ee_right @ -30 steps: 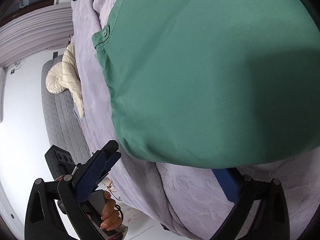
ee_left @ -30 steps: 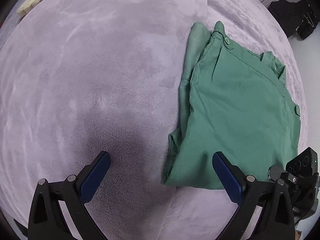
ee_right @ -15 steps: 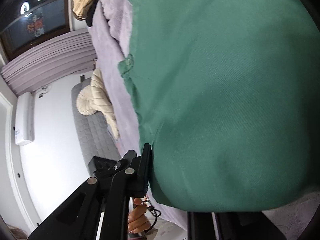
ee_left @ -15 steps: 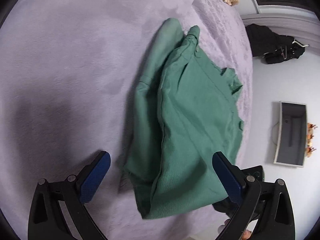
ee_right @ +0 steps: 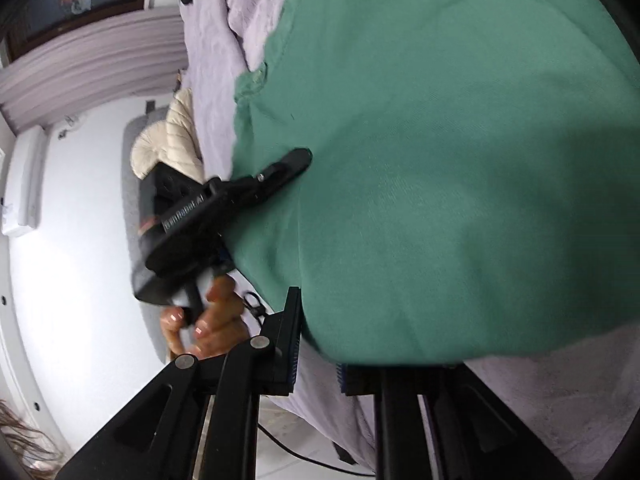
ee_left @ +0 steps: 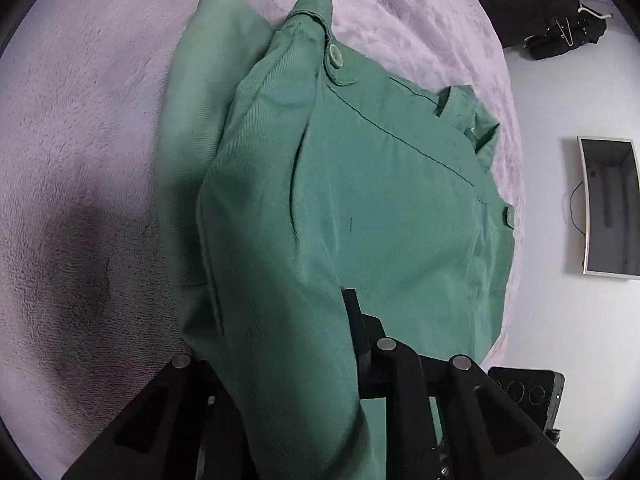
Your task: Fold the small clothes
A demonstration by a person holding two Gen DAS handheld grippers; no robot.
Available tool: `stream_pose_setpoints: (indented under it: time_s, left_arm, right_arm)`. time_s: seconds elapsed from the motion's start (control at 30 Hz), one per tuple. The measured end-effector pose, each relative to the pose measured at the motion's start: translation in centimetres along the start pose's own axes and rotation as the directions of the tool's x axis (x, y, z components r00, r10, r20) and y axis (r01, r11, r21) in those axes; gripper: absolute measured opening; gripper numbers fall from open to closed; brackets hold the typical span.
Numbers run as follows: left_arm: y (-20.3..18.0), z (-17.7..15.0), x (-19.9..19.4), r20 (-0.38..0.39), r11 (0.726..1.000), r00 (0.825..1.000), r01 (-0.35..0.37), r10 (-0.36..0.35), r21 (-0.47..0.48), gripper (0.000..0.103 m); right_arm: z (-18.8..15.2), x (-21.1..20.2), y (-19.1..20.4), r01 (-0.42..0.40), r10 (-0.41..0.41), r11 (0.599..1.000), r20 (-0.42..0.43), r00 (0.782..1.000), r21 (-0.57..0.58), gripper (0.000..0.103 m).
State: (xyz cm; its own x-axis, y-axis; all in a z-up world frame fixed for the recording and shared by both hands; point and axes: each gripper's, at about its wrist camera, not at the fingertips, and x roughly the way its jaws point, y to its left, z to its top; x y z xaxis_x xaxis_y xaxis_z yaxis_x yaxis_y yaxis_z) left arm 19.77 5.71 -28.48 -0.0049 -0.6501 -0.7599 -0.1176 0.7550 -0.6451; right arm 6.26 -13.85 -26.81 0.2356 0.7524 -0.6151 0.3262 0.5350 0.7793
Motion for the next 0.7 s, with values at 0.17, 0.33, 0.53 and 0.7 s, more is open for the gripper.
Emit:
stream_pose_setpoints:
  time_s: [0.17,0.33,0.53,0.7]
  left_arm:
    - [-0.8,-0.5,-0.2,0.030,0.997,0.997,-0.078,0.077,0.023,0.020]
    - [-2.6,-0.6,0.5,0.070,0.982,0.985,-0.164,0.158,0.091,0.017]
    - [-4.5,-1.3,-1.0,0.135,0.978,0.978,-0.174,0.158,0.116,0.012]
    - [-10.3,-2.5,-3.1,0.191,0.965,0.973,-0.168,0.129,0.199,0.011]
  right_arm:
    - [-1.4,-3.3,1.2,0.154,-0.164,0.981,-0.081,0.983,-0.119,0.070]
    - [0.8,-9.8,3.7,0.266,-0.238,0.935,0.139,0.961,-0.235,0.050]
    - [7.2,-6.7,0.9,0.472,-0.426,0.859,0.235,0.873,-0.197,0.007]
    - [7.1,-4.6,-1.4,0.531,-0.479,0.817,0.248,0.842,-0.226,0.005]
